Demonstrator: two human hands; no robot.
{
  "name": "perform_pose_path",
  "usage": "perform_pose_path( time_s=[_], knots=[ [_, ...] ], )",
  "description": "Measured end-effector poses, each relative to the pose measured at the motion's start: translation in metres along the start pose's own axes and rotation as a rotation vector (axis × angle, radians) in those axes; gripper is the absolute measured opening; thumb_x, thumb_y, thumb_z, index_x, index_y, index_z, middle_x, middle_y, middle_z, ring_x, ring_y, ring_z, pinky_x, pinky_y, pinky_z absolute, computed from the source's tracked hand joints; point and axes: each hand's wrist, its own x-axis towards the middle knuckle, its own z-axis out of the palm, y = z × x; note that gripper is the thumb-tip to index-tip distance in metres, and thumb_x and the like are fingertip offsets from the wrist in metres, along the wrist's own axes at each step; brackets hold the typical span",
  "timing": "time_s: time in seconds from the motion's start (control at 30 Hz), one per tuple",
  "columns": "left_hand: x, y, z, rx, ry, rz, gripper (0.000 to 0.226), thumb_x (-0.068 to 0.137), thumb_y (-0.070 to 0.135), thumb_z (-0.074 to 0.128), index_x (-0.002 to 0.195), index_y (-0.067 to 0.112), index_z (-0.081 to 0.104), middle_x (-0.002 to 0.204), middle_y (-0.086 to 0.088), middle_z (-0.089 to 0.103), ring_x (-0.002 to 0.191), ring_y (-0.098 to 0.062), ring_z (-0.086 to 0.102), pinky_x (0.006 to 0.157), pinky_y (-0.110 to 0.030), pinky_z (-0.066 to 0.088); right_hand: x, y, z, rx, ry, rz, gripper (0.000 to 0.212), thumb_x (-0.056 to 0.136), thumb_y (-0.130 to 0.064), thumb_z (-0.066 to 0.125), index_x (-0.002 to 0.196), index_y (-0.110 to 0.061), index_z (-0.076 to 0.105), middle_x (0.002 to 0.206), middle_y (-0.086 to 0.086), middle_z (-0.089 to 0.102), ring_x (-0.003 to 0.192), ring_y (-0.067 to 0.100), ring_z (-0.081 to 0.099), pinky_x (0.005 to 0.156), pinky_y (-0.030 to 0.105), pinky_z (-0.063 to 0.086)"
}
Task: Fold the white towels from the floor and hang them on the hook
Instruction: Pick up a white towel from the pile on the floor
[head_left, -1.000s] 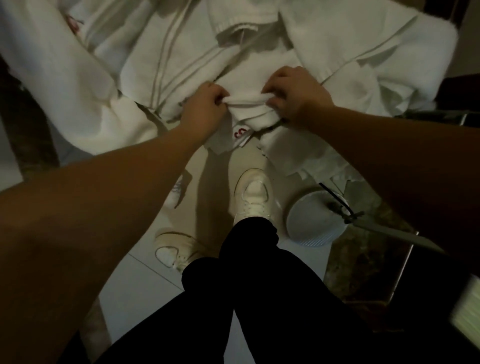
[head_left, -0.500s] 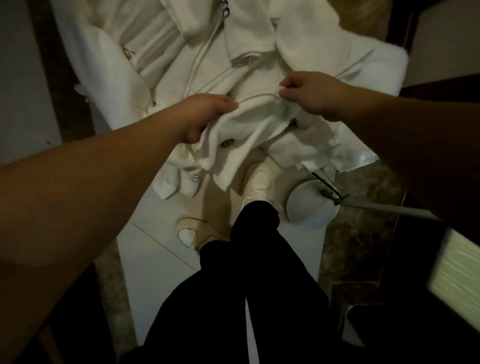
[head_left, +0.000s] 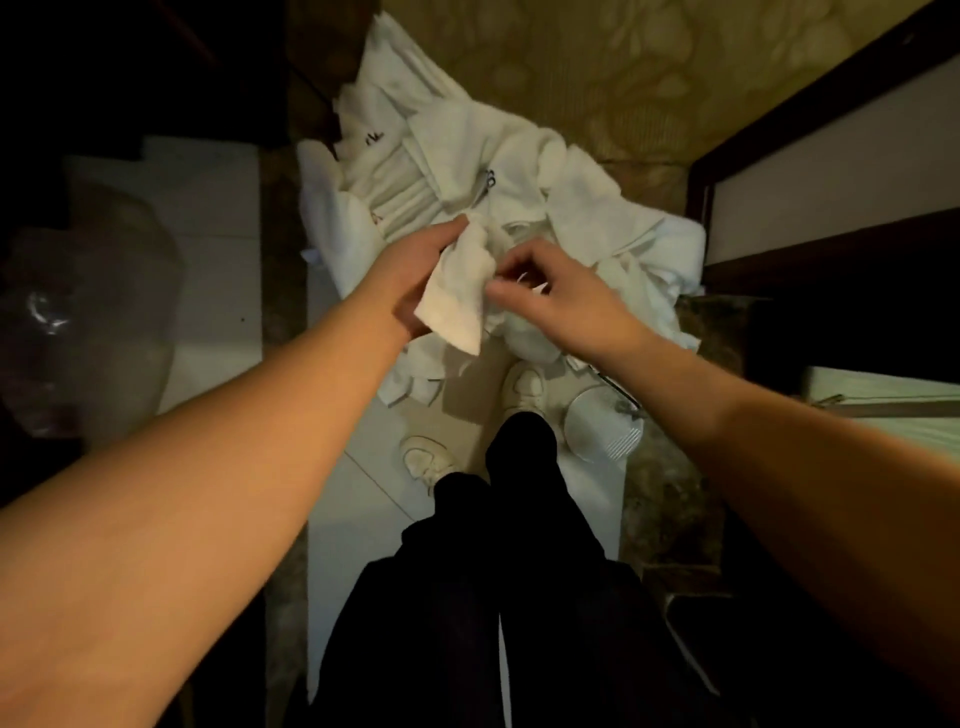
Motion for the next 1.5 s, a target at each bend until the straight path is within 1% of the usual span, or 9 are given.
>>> perform_pose_path(
  time_s=[0.17, 0.3, 0.43, 0.6, 0.87, 1.0, 1.07, 1.27, 1.5],
  knots=[
    [-0.088, 0.011, 0.01, -0.162, -0.025, 0.071, 0.044, 0.109, 0.027, 0.039, 0.091, -0.003, 0.067, 0.074, -0.013, 0.073, 0.069, -0.022, 0.074, 0.067, -0.031, 0.061, -0.068, -0.053, 0.02, -0.25, 0.11, -0.276, 0.08, 0.067, -0.028, 0.093, 0.13, -0.001, 0.051, 0.126, 0.008, 0.048, 0.107, 0.016, 0.051, 0.094, 0.017, 0.042],
    [-0.149, 0.018, 0.015, -0.317, 0.019, 0.168, 0.033, 0.106, 0.019, 0.046, 0.089, -0.002, 0.065, 0.08, -0.013, 0.069, 0.07, -0.021, 0.069, 0.083, -0.035, 0.057, -0.097, -0.095, 0.024, -0.35, 0.186, -0.353, 0.036, 0.085, -0.003, 0.074, 0.118, 0.006, 0.064, 0.119, 0.018, 0.06, 0.11, 0.032, 0.058, 0.092, 0.033, 0.044],
    [-0.209, 0.023, 0.009, -0.362, 0.144, 0.303, 0.016, 0.102, 0.014, 0.055, 0.107, 0.001, 0.064, 0.073, -0.007, 0.073, 0.066, -0.013, 0.069, 0.086, -0.025, 0.055, -0.126, -0.148, 0.019, -0.218, 0.209, -0.249, 0.014, 0.098, -0.013, 0.055, 0.098, -0.019, 0.067, 0.086, -0.012, 0.062, 0.081, 0.003, 0.053, 0.064, 0.02, 0.037],
    [-0.294, 0.024, 0.012, -0.479, 0.154, 0.5, 0.035, 0.104, 0.007, 0.049, 0.138, 0.015, 0.05, 0.087, -0.011, 0.072, 0.065, -0.016, 0.074, 0.056, -0.031, 0.061, -0.172, -0.223, 0.01, -0.093, 0.142, -0.291, 0.022, 0.098, -0.023, 0.055, 0.079, -0.024, 0.066, 0.075, 0.0, 0.065, 0.068, 0.007, 0.054, 0.062, 0.027, 0.041],
    [-0.442, -0.015, 0.025, 0.043, 0.136, 0.82, 0.039, 0.087, -0.002, 0.055, 0.126, 0.002, 0.064, 0.1, -0.016, 0.066, 0.087, -0.026, 0.063, 0.077, -0.033, 0.052, -0.267, -0.315, -0.005, -0.033, -0.038, -0.546, 0.038, 0.082, -0.055, 0.06, 0.066, -0.022, 0.066, 0.058, -0.009, 0.053, 0.053, 0.007, 0.049, 0.049, 0.022, 0.038],
    [-0.509, -0.055, 0.047, 0.555, 0.413, 1.06, 0.004, 0.085, 0.038, 0.07, 0.083, 0.037, 0.073, 0.09, 0.003, 0.068, 0.086, -0.014, 0.065, 0.081, -0.036, 0.051, -0.322, -0.337, -0.008, -0.086, -0.083, -0.643, 0.044, 0.077, -0.064, 0.058, 0.072, -0.022, 0.07, 0.056, -0.007, 0.051, 0.051, 0.008, 0.045, 0.047, 0.023, 0.034],
    [-0.535, -0.071, 0.053, 0.694, 0.542, 1.164, 0.019, 0.087, 0.042, 0.071, 0.069, 0.039, 0.066, 0.092, 0.007, 0.055, 0.083, -0.004, 0.057, 0.075, -0.024, 0.042, -0.348, -0.345, -0.01, -0.082, -0.105, -0.696, 0.042, 0.084, -0.055, 0.056, 0.055, -0.026, 0.063, 0.049, -0.011, 0.045, 0.046, 0.004, 0.04, 0.044, 0.019, 0.031],
    [-0.618, -0.119, 0.057, 0.427, 0.255, 1.277, 0.029, 0.096, 0.027, 0.066, 0.124, 0.02, 0.065, 0.116, -0.003, 0.073, 0.108, -0.018, 0.07, 0.088, -0.03, 0.057, -0.423, -0.372, 0.001, -0.204, -0.205, -0.805, 0.043, 0.101, -0.045, 0.053, 0.07, -0.019, 0.067, 0.06, -0.005, 0.063, 0.054, 0.005, 0.056, 0.055, 0.019, 0.043],
    [-0.715, -0.186, 0.032, 0.316, 0.445, 1.309, 0.018, 0.097, 0.041, 0.059, 0.101, 0.036, 0.077, 0.101, 0.003, 0.078, 0.093, -0.015, 0.075, 0.075, -0.029, 0.059, -0.5, -0.39, 0.05, -0.278, -0.414, -0.888, 0.047, 0.098, -0.061, 0.045, 0.085, -0.028, 0.075, 0.085, -0.004, 0.074, 0.078, 0.011, 0.072, 0.071, 0.022, 0.052]
  ],
)
